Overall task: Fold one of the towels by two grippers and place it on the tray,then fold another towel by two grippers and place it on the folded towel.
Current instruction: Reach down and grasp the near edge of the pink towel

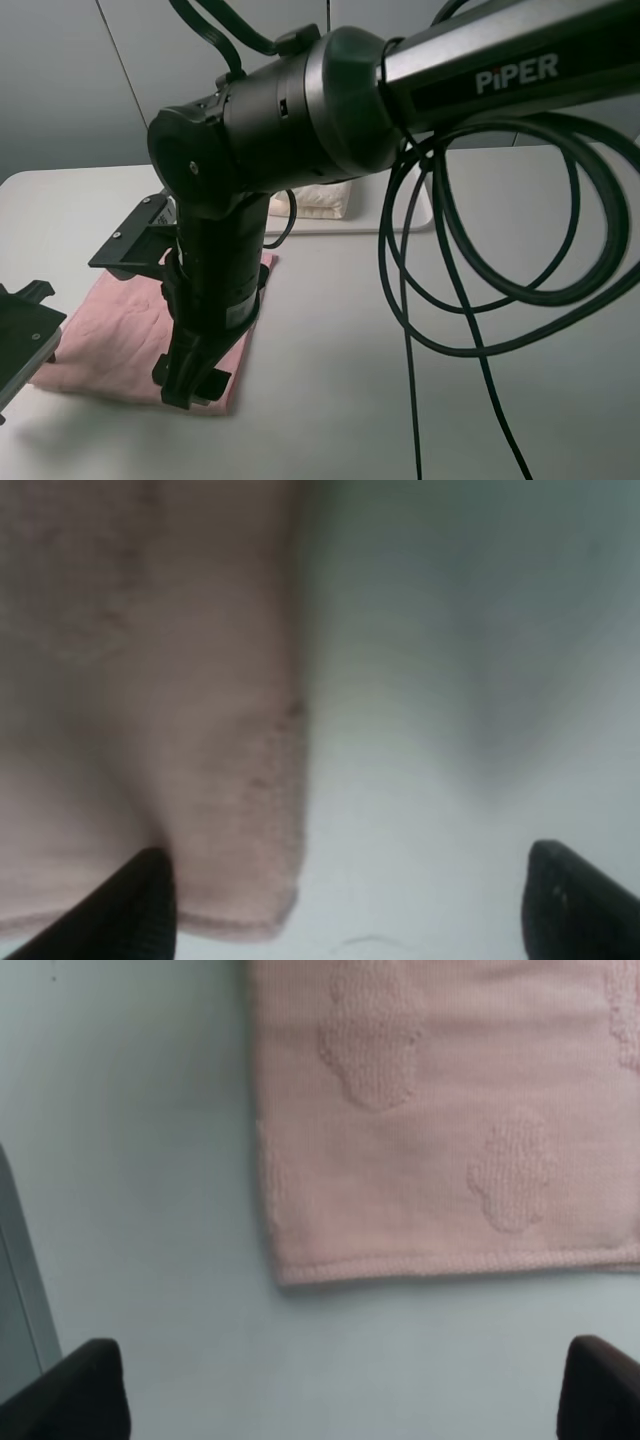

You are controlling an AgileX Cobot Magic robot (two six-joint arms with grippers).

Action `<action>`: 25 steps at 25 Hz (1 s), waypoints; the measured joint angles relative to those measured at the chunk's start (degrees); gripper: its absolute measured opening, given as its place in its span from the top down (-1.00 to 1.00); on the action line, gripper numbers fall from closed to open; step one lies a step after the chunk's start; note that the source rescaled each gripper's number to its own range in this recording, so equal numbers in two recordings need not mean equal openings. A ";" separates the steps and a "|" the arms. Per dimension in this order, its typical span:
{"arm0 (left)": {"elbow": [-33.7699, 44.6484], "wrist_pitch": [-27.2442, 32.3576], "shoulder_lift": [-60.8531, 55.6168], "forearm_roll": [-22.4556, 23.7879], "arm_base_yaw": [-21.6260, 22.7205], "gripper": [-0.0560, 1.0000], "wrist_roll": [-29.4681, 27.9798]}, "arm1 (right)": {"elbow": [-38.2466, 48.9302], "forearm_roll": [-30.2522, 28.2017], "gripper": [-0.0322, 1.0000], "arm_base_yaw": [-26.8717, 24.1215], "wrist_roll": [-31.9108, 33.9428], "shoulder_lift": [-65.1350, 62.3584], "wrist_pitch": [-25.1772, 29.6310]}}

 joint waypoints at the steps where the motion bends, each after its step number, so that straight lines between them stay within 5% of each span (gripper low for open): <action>1: 0.24 -0.15 0.00 0.32 0.00 -0.82 -0.11 | 0.00 0.00 -0.85 0.00 0.00 0.00 0.00; 25: 0.49 -7.71 2.63 -0.32 1.13 -0.82 -0.57 | -0.14 0.00 -0.85 0.00 -3.43 3.42 -1.07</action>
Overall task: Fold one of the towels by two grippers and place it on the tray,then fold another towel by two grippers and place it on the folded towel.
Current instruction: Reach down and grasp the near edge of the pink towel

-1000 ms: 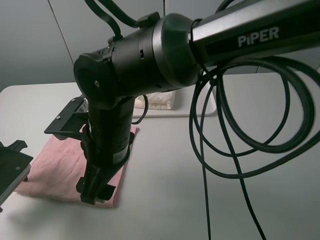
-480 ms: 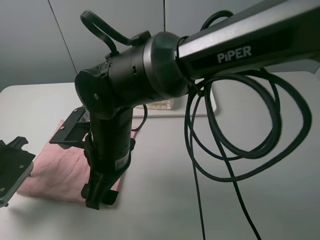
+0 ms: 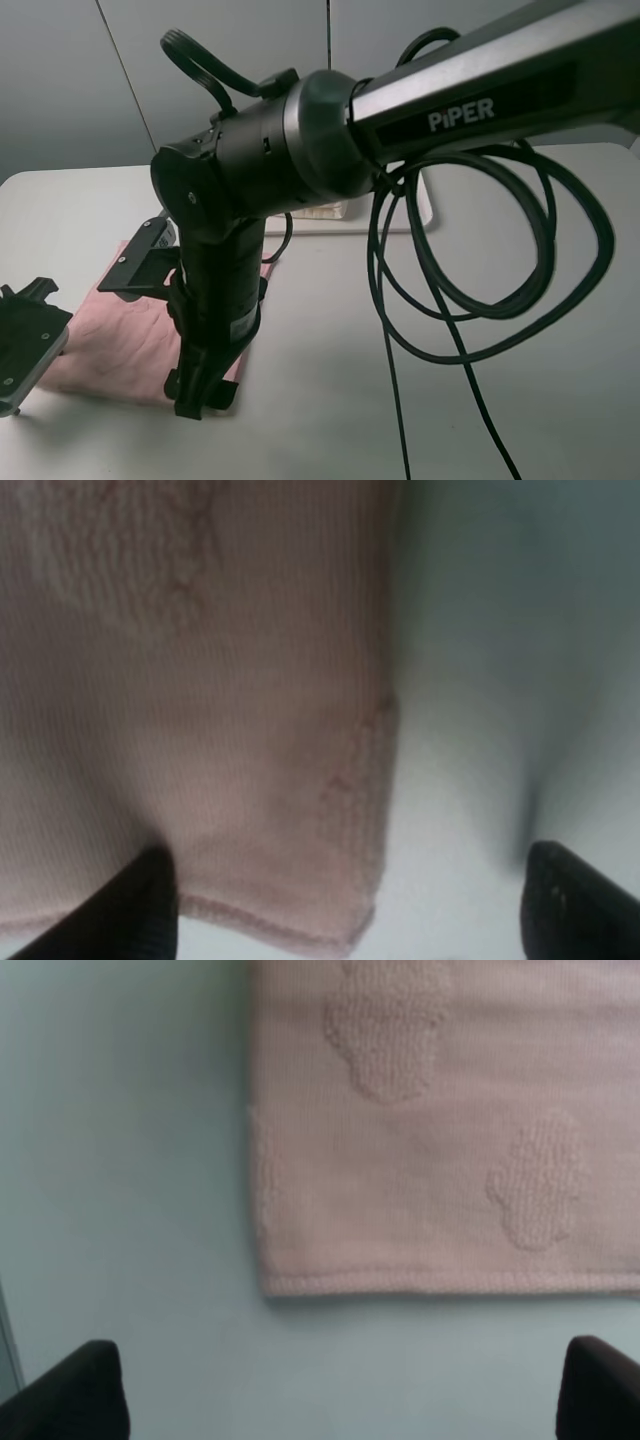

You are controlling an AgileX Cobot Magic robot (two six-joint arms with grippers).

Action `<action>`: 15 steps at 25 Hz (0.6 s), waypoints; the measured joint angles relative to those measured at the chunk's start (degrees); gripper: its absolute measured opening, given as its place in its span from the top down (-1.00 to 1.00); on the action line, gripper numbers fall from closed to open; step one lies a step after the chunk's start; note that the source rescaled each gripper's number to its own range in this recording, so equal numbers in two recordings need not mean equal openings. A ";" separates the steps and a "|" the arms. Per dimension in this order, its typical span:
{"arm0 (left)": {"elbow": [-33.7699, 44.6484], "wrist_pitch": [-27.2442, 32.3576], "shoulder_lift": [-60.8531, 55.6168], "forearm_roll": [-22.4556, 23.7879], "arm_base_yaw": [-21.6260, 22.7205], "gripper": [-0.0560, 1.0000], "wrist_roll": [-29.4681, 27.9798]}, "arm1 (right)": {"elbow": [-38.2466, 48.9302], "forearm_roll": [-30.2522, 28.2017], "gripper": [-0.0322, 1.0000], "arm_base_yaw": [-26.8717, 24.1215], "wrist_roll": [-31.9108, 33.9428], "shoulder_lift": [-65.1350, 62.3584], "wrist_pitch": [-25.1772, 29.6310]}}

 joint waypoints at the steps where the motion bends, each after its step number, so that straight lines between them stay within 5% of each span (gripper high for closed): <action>1: 0.00 -0.14 0.02 -0.26 0.00 -0.82 0.04 | 0.00 0.00 -0.85 0.00 -0.16 0.14 0.00; 15: -0.10 -1.46 0.60 -2.10 0.00 -0.81 1.72 | 0.00 0.94 -0.85 0.22 -6.99 0.19 -1.42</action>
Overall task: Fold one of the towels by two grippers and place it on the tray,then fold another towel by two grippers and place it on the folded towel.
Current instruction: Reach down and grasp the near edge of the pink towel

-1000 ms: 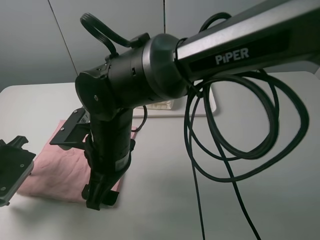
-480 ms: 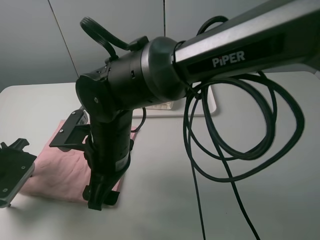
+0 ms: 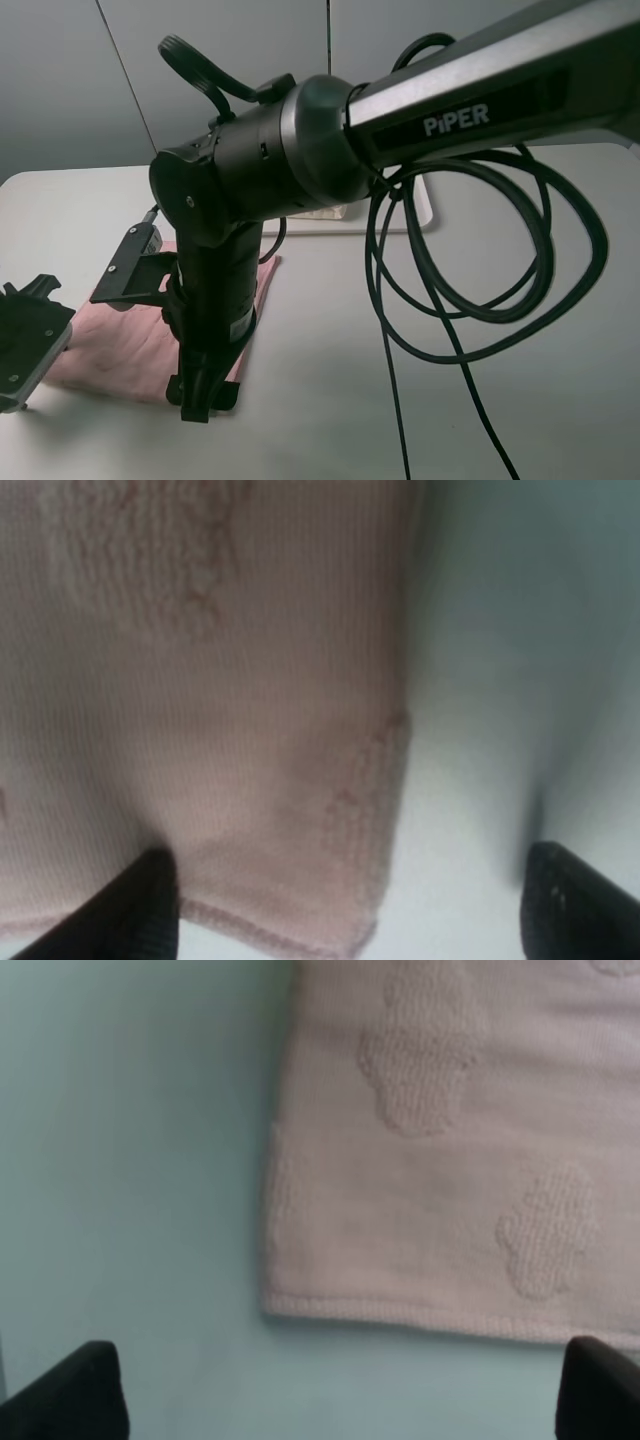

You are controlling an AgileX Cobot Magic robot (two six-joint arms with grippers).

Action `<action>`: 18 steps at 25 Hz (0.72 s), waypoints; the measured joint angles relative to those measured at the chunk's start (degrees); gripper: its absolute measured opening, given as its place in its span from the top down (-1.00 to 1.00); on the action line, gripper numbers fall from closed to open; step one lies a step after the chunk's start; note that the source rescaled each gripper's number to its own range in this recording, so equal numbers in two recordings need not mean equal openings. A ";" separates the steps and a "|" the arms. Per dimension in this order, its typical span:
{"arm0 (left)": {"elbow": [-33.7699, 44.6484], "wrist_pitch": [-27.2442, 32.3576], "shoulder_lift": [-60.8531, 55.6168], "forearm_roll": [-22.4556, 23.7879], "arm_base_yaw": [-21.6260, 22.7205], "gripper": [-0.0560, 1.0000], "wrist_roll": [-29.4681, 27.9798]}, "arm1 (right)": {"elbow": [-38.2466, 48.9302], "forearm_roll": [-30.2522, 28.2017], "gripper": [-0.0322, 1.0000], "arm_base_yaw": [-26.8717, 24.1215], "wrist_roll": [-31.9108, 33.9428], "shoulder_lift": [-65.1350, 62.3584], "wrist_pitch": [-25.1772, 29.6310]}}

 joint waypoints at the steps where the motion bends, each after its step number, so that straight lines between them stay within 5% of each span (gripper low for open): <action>1: 0.00 0.00 0.12 0.00 0.00 -0.81 0.00 | 0.00 0.54 -0.85 0.00 -0.55 0.00 0.00; 8: 0.00 0.00 0.12 0.00 0.00 -0.81 0.00 | -0.12 -0.61 -0.85 4.36 -2.28 2.22 -0.21; 18: 0.00 0.00 0.12 0.00 0.00 -0.81 0.00 | -5.15 -7.96 -0.80 7.45 7.34 7.85 1.74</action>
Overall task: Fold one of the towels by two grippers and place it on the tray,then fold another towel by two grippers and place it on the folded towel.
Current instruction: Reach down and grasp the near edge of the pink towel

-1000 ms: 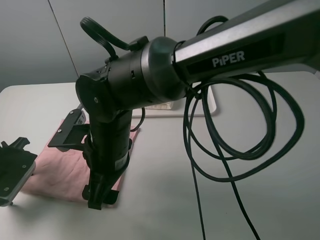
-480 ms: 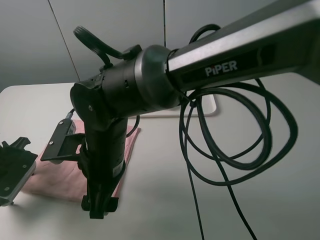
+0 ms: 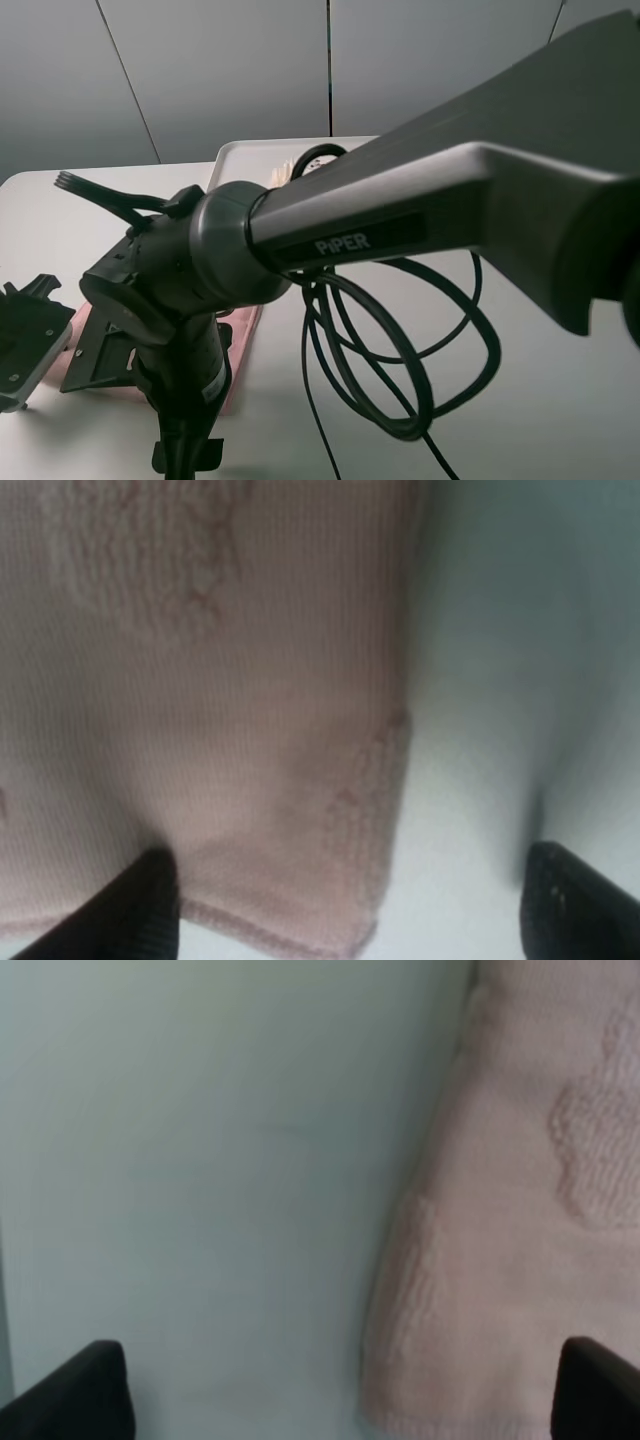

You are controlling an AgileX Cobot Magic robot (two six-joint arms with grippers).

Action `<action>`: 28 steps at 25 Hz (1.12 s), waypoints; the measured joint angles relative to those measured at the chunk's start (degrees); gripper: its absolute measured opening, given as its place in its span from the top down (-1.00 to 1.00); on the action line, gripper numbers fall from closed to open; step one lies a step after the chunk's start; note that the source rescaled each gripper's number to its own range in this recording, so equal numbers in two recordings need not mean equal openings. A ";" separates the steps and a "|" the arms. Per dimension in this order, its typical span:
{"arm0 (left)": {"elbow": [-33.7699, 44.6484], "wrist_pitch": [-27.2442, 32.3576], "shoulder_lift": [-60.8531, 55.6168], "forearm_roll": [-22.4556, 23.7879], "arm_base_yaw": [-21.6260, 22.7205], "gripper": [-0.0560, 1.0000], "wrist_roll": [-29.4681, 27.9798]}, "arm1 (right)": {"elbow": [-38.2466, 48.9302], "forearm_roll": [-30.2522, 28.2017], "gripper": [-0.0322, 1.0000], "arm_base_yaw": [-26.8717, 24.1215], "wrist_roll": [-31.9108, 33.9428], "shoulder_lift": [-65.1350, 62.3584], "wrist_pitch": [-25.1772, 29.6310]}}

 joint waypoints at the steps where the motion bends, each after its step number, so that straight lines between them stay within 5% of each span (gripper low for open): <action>1: 0.00 0.00 0.00 0.00 0.00 -0.81 0.00 | -1.05 -0.10 -0.79 0.00 0.40 0.50 1.01; 14: 0.00 0.00 0.00 0.00 0.00 -0.81 0.10 | -4.28 -0.50 -0.62 0.00 2.23 4.81 5.02; 19: 0.00 0.00 0.00 0.00 0.00 -0.81 0.10 | -4.45 -3.11 -0.12 0.00 4.07 5.28 3.93; 26: 0.00 0.00 0.09 0.00 0.00 -0.81 0.10 | -4.78 -8.22 0.85 0.00 11.93 5.69 2.88; 28: 0.00 0.00 0.09 0.00 0.00 -0.81 0.10 | -4.78 -8.88 0.93 0.00 12.49 5.69 2.88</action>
